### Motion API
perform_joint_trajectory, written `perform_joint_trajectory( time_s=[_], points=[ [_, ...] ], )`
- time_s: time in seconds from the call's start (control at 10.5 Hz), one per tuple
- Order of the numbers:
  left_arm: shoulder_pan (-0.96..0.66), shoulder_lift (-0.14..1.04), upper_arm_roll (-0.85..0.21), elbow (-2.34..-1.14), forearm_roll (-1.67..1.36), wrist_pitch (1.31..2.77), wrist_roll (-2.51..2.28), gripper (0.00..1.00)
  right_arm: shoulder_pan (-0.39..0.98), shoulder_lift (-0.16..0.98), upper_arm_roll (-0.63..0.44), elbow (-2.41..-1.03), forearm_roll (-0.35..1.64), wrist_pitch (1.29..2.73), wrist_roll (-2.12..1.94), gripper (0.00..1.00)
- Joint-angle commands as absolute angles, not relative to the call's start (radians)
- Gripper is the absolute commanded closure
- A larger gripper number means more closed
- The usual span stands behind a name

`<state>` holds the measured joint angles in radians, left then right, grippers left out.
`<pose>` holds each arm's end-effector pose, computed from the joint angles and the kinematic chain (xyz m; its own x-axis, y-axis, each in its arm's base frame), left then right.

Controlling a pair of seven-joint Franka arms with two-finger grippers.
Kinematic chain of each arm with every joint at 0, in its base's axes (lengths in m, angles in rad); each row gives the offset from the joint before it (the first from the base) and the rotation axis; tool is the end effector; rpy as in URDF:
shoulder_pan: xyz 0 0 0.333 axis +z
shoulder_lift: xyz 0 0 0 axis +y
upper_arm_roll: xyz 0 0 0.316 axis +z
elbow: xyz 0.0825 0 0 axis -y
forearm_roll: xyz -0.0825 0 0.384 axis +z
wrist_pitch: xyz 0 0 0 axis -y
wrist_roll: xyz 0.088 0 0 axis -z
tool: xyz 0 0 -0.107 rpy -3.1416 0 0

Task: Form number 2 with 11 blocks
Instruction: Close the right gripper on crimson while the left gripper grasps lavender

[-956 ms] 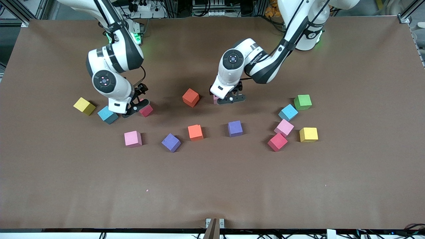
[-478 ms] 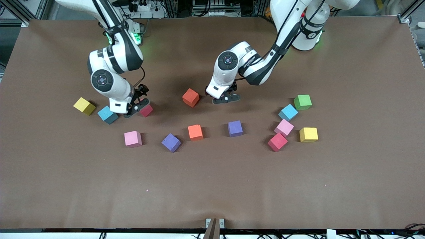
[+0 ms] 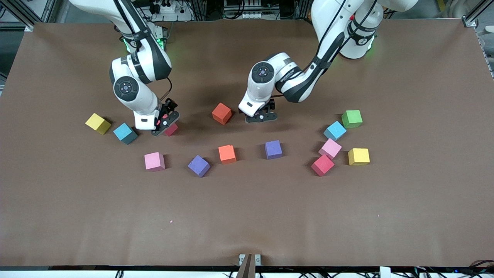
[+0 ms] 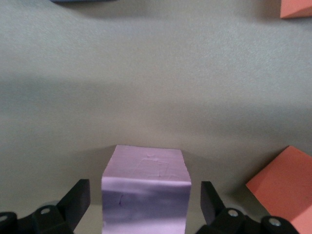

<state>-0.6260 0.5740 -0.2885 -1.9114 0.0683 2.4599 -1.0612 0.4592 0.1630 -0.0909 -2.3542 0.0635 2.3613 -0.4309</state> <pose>0.3896 -0.4934 0.2040 0.9862 0.1336 -0.0974 0.1394 -0.9887 0.0553 0.4613 0.1782 0.2491 0.7211 0.6803 -0.1313 0.6755 -0.7324 -0.0850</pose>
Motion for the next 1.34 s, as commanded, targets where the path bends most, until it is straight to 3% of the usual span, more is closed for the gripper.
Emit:
perform_joint_trajectory(
  time_s=[0.0,0.19,0.38,0.76,1.24],
  points=[
    [-0.629,0.598,-0.296,-1.896,0.129,2.474,-1.086,0.19,0.453,0.198,-0.092,-2.368,0.081,2.419,-0.466,0.0],
    [-0.618,0.597,-0.322,-1.899,0.132,2.476,-1.071,0.59,0.451,0.227,-0.092,-2.391,0.081,2.483,-0.465,0.0],
    [-0.609,0.591,-0.371,-1.908,0.132,2.473,-1.089,0.63,0.443,0.251,-0.092,-2.391,0.081,2.503,-0.465,0.0],
    [-0.597,0.568,-0.474,-1.96,0.132,2.473,-1.152,0.63,0.413,0.284,-0.091,-2.393,0.081,2.528,-0.465,0.0],
    [-0.646,0.583,-0.488,-1.965,0.132,2.473,-1.224,0.63,0.411,0.29,-0.091,-2.395,0.083,2.528,-0.465,0.02]
  ],
)
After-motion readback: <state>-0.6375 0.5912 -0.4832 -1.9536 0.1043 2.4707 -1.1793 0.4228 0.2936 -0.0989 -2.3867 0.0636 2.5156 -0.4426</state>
